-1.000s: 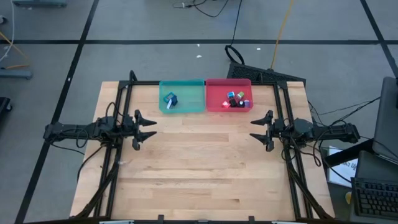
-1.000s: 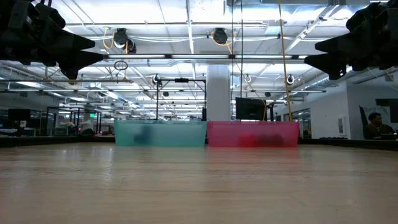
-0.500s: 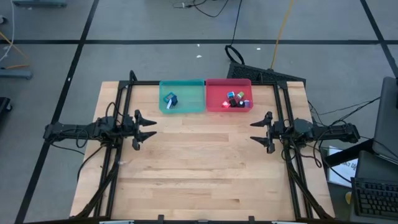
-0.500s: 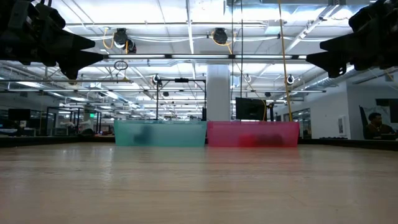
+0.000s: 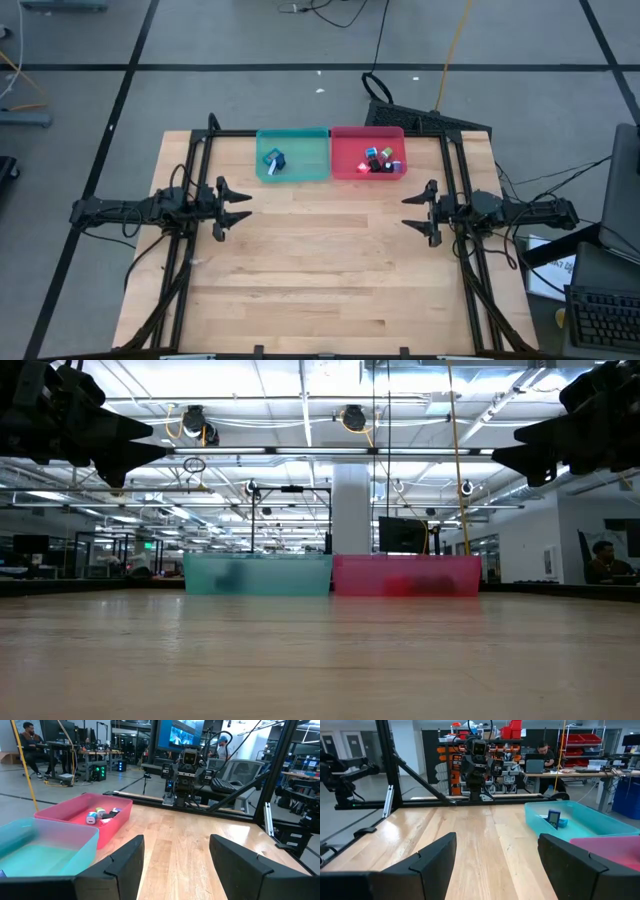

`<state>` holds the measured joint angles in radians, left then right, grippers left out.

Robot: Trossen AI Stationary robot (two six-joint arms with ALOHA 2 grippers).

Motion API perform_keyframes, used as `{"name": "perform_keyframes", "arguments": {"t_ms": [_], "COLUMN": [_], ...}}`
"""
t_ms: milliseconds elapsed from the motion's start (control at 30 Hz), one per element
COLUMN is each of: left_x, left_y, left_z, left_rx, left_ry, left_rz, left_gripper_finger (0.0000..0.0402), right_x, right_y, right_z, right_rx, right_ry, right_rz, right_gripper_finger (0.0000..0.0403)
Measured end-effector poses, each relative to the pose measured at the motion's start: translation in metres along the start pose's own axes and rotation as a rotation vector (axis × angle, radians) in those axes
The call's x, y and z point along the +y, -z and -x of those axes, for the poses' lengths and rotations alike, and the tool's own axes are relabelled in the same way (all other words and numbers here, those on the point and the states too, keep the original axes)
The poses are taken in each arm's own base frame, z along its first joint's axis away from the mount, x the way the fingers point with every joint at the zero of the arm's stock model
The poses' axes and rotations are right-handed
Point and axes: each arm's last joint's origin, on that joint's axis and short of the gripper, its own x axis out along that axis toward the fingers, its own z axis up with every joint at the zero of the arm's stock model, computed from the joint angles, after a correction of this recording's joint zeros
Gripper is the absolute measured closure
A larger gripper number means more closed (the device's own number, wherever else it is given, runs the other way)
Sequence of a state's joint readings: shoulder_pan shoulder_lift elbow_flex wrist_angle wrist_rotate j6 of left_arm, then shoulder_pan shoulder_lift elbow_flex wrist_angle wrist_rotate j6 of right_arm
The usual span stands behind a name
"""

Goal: Sort charging adapters and watches
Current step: Return to Home Position

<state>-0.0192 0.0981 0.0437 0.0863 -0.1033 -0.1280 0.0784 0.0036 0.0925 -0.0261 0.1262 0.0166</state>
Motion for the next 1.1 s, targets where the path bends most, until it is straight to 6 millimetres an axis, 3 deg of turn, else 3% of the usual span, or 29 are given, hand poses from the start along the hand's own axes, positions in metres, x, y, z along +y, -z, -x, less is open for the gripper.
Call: {"name": "perform_keyframes", "arguments": {"t_ms": [1100], "left_x": [0.0000], "left_y": [0.0000], "left_z": [0.0000], "left_rx": [0.000], "left_ry": [0.000], "left_rz": [0.000], "left_gripper_finger": [0.0174], "right_x": [0.0001], "right_y": [-0.0092], "right_z": [0.0000], "right_rx": [-0.123], "right_ry": [-0.002], "right_rz": [-0.066], "right_gripper_finger": [0.0135]}}
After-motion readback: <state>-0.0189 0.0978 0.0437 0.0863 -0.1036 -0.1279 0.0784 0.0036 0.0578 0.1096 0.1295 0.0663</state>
